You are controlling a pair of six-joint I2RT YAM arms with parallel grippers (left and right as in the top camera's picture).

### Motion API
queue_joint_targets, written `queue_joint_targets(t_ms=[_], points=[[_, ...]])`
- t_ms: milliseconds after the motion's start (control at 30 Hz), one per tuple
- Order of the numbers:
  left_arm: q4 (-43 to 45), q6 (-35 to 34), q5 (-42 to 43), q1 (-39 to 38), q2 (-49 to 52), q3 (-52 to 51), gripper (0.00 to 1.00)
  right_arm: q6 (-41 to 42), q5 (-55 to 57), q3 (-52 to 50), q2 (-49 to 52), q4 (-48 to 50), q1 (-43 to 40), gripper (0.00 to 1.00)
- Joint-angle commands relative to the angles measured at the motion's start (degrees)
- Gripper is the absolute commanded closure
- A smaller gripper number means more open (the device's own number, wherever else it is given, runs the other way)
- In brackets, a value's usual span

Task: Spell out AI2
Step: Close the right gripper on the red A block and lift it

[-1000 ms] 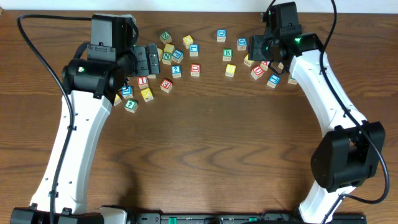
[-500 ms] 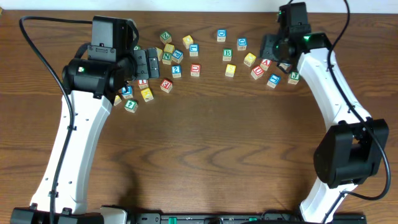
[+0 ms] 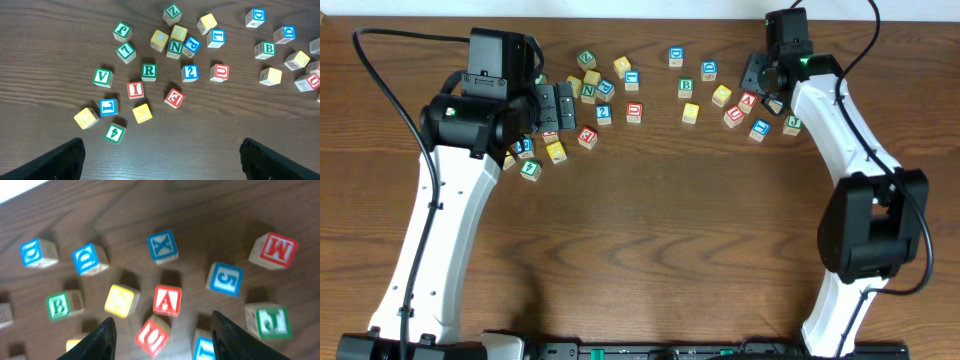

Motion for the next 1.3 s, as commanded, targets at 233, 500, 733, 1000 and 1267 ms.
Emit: queue_joint_targets(t_ms=[233,500,733,1000,1267], points=[[-0.8,0.9,-0.7,0.1,0.4,0.7,0.02,1.7,-0.6,1.0,6.6,5.1,-1.1,0.46],[-0.8,0.9,-0.7,0.1,0.4,0.7,0.02,1.7,-1.0,1.0,9.2,6.8,-1.1,0.46],[-0.8,0.9,-0.7,0.1,0.4,0.7,0.02,1.7,-2.2,1.0,11.8,7.0,-1.1,0.47],[-0.7,0.9,-0.7,0.1,0.4,0.7,0.02,1.7,-2.2,1.0,13.7,7.6,-1.1,0.55],[-0.7,0.9,-0.7,0.1,0.4,0.7,0.02,1.7,-2.2,1.1,13.4,6.9,-1.1,0.68]])
